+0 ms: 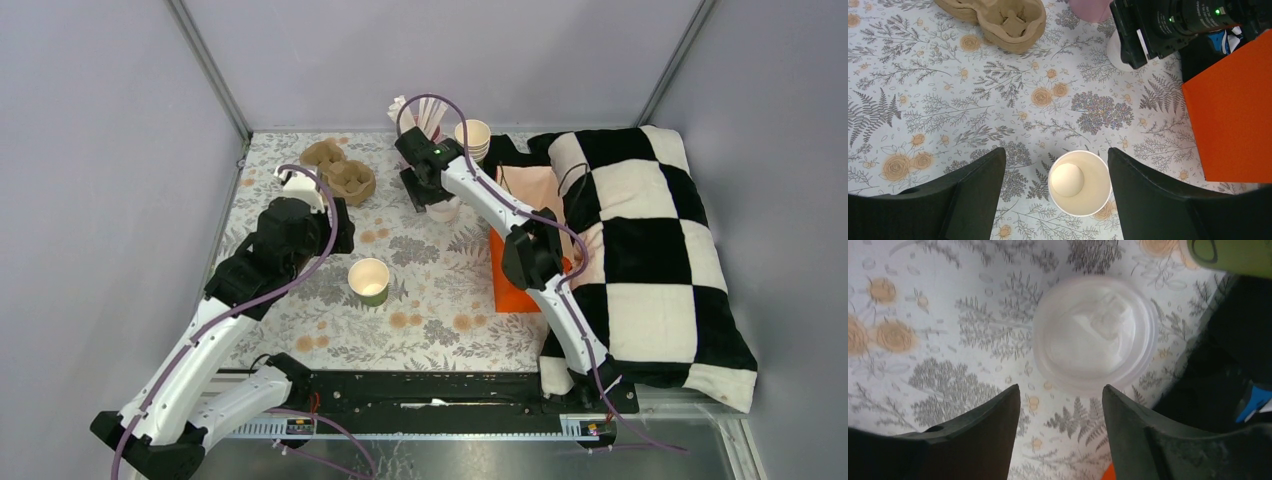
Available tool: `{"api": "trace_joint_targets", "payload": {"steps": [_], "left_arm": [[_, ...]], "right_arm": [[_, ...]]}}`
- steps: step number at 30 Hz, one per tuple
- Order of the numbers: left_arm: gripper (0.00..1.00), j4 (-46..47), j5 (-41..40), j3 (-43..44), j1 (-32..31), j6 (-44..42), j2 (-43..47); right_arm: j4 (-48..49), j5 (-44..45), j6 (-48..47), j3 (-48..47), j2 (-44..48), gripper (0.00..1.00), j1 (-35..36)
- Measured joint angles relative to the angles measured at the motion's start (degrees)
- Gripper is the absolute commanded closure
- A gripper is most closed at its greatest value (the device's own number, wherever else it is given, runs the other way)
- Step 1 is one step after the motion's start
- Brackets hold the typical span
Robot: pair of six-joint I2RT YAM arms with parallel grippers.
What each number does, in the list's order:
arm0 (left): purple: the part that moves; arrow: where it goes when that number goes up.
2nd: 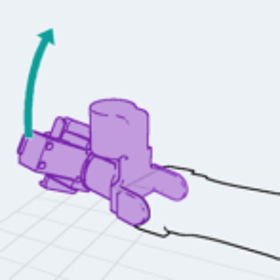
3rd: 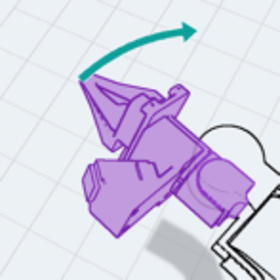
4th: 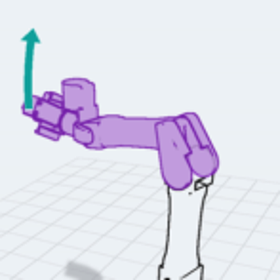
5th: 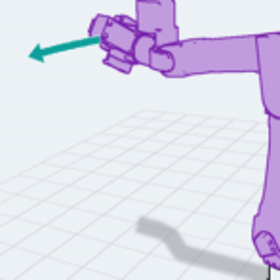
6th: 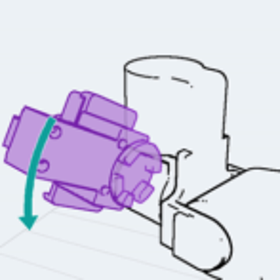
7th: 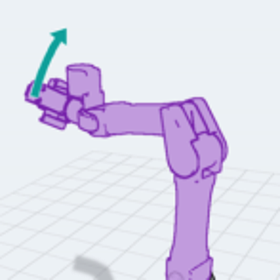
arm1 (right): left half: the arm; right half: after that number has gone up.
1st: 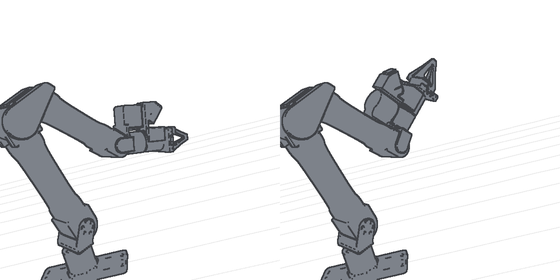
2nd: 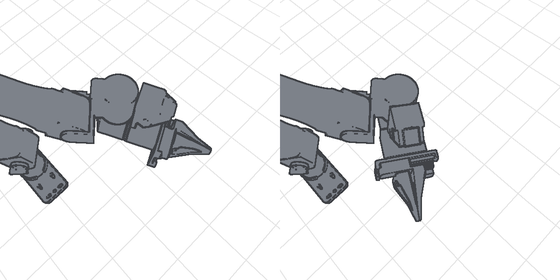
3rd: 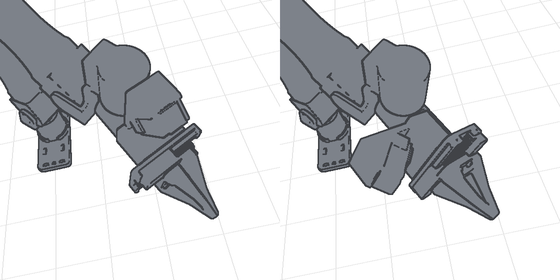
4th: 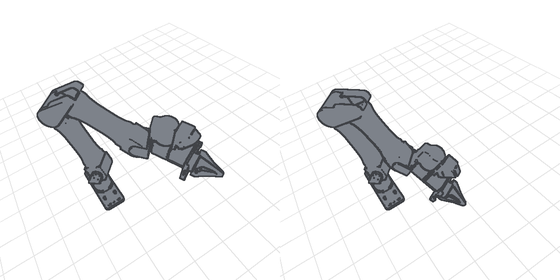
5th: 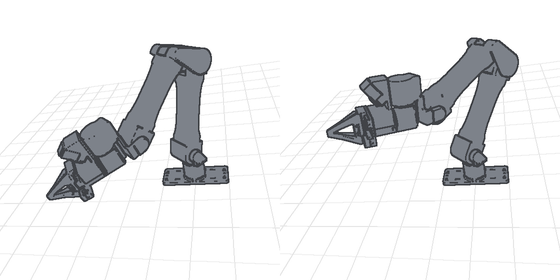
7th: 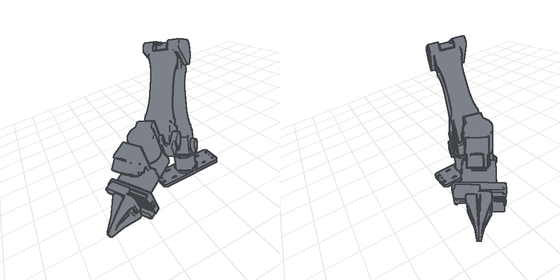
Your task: Pack the takeout coffee
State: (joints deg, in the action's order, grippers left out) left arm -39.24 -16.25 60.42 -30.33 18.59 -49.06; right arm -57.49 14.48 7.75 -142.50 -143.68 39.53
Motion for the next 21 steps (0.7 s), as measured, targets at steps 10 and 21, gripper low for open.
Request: {"api": "trace_joint_targets", "payload": {"steps": [10,21], "left_arm": [[0.2,0.4,1.3,0.0,0.0,0.5,-0.5],[0.2,-1.8,1.4,3.0,0.0,3.7,3.2]], "right_arm": [[-2.0,2.4,1.2,11.9,14.0,0.28,7.1],[0.2,6.8,8.8,18.9,18.2,0.43,13.0]]}}
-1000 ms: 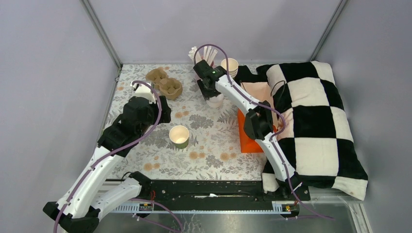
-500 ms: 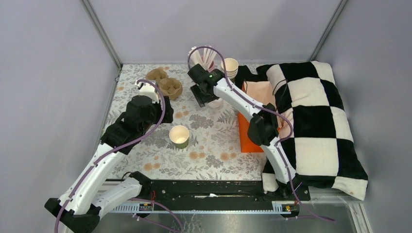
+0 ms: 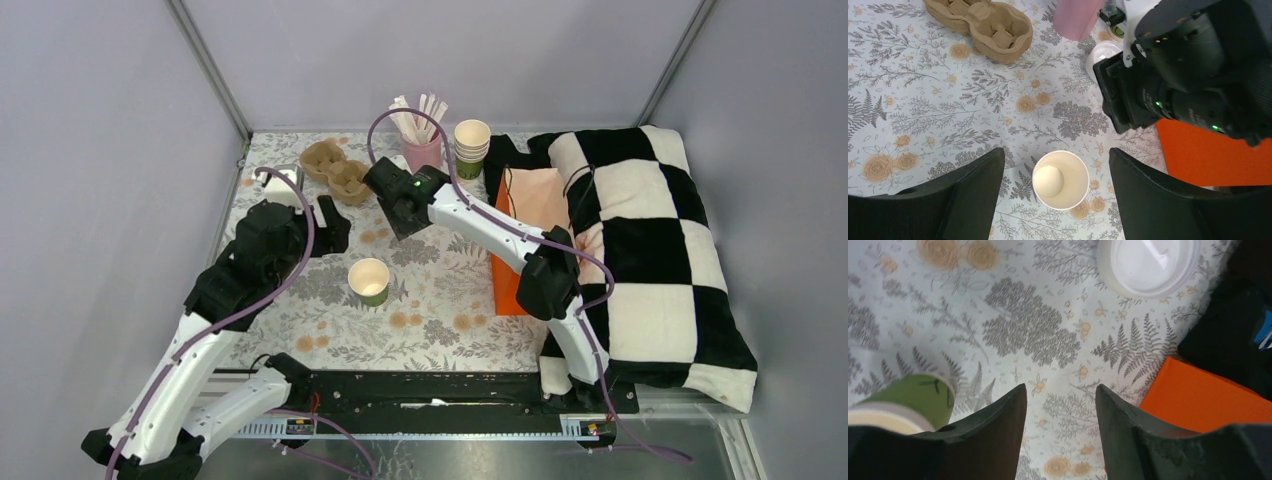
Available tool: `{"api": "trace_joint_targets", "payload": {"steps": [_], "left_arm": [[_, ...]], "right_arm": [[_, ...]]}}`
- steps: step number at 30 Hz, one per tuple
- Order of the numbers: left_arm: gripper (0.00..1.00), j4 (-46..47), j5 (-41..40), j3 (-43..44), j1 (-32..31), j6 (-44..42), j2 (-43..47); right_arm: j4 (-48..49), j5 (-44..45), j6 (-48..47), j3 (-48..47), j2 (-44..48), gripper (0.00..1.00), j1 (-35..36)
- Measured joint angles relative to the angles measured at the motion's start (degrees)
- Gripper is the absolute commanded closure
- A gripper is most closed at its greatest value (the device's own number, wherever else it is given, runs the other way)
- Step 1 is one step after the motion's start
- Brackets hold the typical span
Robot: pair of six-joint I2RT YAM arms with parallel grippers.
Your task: Pack the takeout coffee
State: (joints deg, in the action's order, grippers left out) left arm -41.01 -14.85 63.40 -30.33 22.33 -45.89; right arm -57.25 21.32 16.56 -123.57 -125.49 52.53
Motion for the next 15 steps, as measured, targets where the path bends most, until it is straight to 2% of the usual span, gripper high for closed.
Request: {"api": "trace_joint_targets", "payload": {"steps": [6,10,15], "left_arm": [[0.16,-2.3,0.1,0.2,0.0,0.6,2.3],[0.14,-3.6,0.0,2.6,0.0,0.3,0.3],[0.09,-3.9,-0.1,5.4,0.0,0.2,-4.7]], "right_arm": [[3.6,8.4,-0.4,-1.3,-4.1,0.5,0.1],[2.5,11.0,-1.1,-6.4,-8.1,0.41,0.1],[2.2,9.7,-0.8,-0.7,-2.2,0.31,0.1]]}}
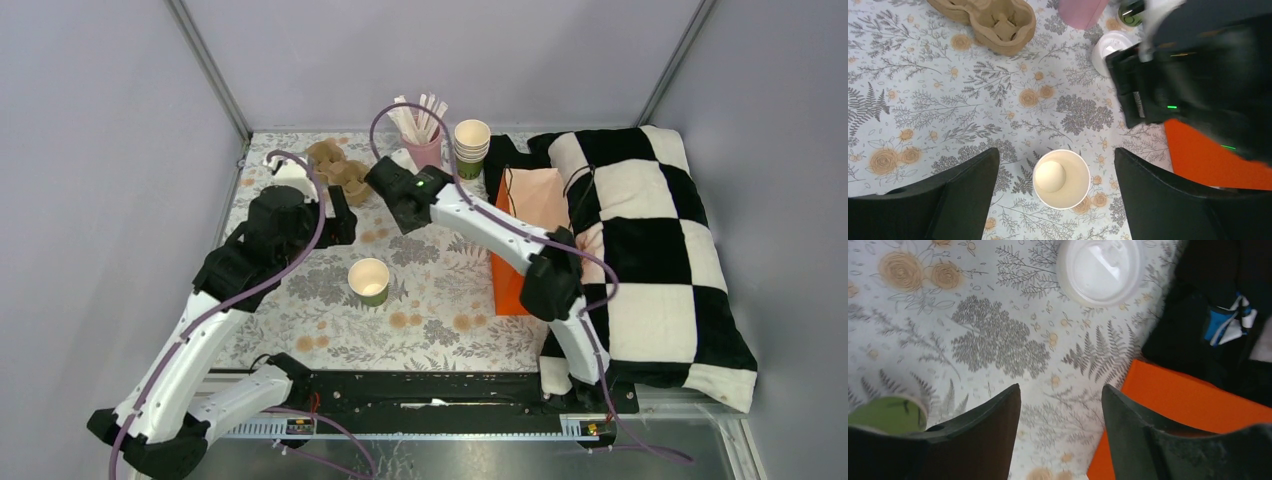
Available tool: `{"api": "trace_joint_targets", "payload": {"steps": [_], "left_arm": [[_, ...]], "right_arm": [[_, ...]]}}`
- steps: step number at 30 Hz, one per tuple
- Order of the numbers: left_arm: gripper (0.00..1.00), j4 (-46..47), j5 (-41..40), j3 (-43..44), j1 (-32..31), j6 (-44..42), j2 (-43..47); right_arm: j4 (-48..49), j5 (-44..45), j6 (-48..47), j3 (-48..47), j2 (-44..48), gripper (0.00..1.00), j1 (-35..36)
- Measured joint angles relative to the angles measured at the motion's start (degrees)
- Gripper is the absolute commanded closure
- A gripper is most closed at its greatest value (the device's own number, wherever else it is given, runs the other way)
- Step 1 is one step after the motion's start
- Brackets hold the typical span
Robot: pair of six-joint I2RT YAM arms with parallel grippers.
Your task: Pack the takeout coffee
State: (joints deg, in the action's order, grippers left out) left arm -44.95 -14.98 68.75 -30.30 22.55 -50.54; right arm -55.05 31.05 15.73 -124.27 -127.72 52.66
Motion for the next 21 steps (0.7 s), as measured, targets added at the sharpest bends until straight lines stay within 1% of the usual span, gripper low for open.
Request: {"api": "trace_joint_targets", "payload": {"steps": [3,5,6,7,10,13,16,19,21], "left_arm": [[0.05,0.0,0.5,0.0,0.0,1.3,-2.1],[0.05,0.6,1.4,0.0,0.0,2.9,-2.5],[0.06,1.7,1.8,-0.3,0.0,4.0,-2.6],[0.06,3.6,2.7,-0.9,0.0,6.3,-2.9],[0.15,6.3,3.5,-1.2,0.0,9.3,-5.6],[0.21,10.3,4.8,-1.1,0.0,11.7,-11.2],[0.26,14.2,7.2,-1.1,0.0,12.8,-20.4],[0.3,15.7,8.9,-0.3,-0.3,13.3,-28.8],[0.32,15.9,9.2,2.4,-0.8,13.3,-34.6]], "right_arm": [[-1.0,-1.0,0.2,3.1,6.9,0.24,0.0],[-1.6,-1.4,0.2,3.6,12.3,0.22,0.0],[-1.6,-1.6,0.1,3.6,15.7,0.19,0.0],[-1.7,-1.6,-0.1,3.5,21.7,0.18,0.0],[-1.9,-1.6,-0.7,3.9,29.1,0.16,0.0],[-0.9,-1.6,-1.2,7.0,35.9,0.13,0.0],[0.5,-1.6,-2.0,12.3,42.4,0.1,0.0],[1.2,-1.6,-3.0,16.3,46.0,0.07,0.0],[1.8,-1.5,-3.7,18.5,47.6,0.04,0.0]]}}
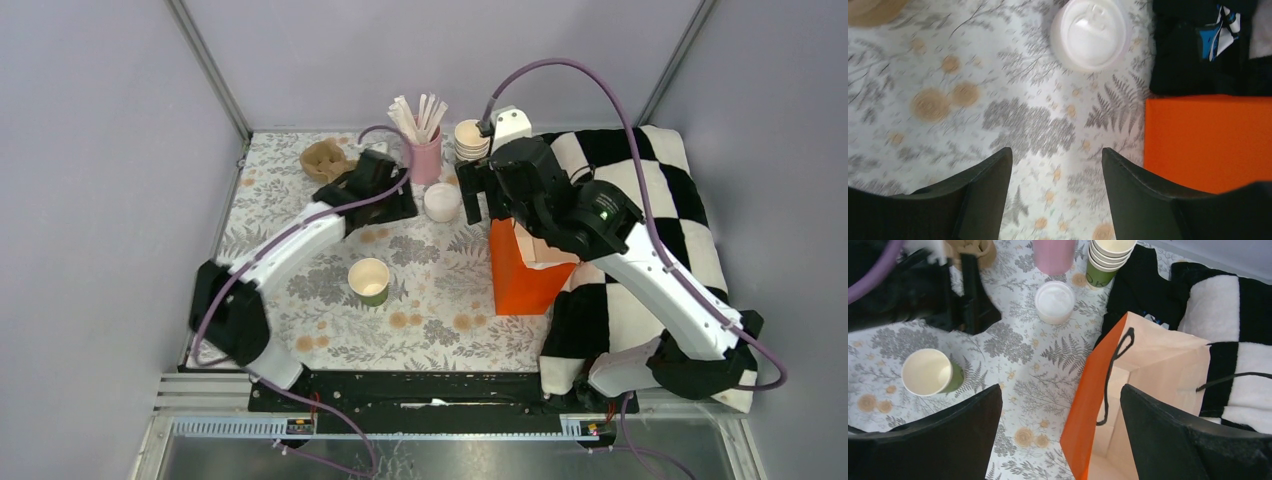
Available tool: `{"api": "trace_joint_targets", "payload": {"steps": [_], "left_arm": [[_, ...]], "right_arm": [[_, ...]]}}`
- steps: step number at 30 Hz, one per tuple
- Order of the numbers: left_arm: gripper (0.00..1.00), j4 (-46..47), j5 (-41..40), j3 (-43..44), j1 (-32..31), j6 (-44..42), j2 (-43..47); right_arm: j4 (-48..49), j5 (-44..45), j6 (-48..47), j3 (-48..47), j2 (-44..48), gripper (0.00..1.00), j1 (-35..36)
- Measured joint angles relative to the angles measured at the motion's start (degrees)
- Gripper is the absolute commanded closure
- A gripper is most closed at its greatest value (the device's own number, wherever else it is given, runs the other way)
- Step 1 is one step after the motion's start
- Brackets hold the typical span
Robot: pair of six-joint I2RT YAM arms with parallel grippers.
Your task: Pack the takeout coffee
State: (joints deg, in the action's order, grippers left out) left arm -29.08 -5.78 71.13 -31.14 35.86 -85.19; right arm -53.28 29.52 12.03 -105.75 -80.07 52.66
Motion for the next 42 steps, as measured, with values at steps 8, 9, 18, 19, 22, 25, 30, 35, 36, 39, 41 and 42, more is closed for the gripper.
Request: {"api": "trace_joint_targets", "payload": {"steps": [8,9,18,19,22,25,30,35,36,39,41,42], "left_arm": [[0.46,0.7,-2.9,17.7,-3.0,-2.0,-20.4],[0.48,0.1,-4.0,20.5,-3.3,-2.6,-22.8],[0.62,-2.1,-13.4,33.9,-3.8,-5.0,-36.9],[0.63,-2.5,-14.2,34.2,-3.8,-5.1,-37.8],[0.68,-3.4,-15.5,34.3,-3.8,-5.5,-39.5],[0.74,-4.2,-15.6,34.3,-3.7,-5.7,-40.6],[0.82,-5.1,-15.3,36.9,-3.2,-5.8,-42.7],[0.85,-5.1,-15.0,38.0,-2.9,-5.9,-43.3],[0.85,-5.1,-15.0,38.0,-2.8,-5.9,-43.3],[0.86,-5.1,-15.1,38.1,-2.8,-6.0,-43.5],[0.88,-5.1,-15.0,38.5,-2.8,-6.1,-43.8],[0.89,-5.1,-15.0,38.8,-2.8,-6.1,-44.0]], "right_arm": [[2.4,1.5,-3.4,7.6,5.2,0.0,0.0],[2.9,1.8,-4.0,8.1,5.7,0.0,0.0],[4.4,5.9,-7.8,11.1,9.7,0.0,0.0],[4.4,6.4,-8.2,11.4,10.0,0.0,0.0],[5.0,7.6,-9.5,12.1,10.6,0.0,0.0],[6.0,8.4,-10.8,12.8,10.7,0.0,-0.1],[6.9,8.6,-12.7,13.4,10.7,0.0,-0.3],[7.7,8.5,-13.7,13.8,10.7,0.0,-0.8],[7.7,8.5,-13.8,13.8,10.7,0.0,-1.0],[7.8,8.4,-14.0,13.8,10.7,0.0,-1.3],[7.8,8.4,-14.0,13.8,10.7,0.0,-1.5],[7.8,8.3,-14.0,13.8,10.7,0.0,-1.5]]}}
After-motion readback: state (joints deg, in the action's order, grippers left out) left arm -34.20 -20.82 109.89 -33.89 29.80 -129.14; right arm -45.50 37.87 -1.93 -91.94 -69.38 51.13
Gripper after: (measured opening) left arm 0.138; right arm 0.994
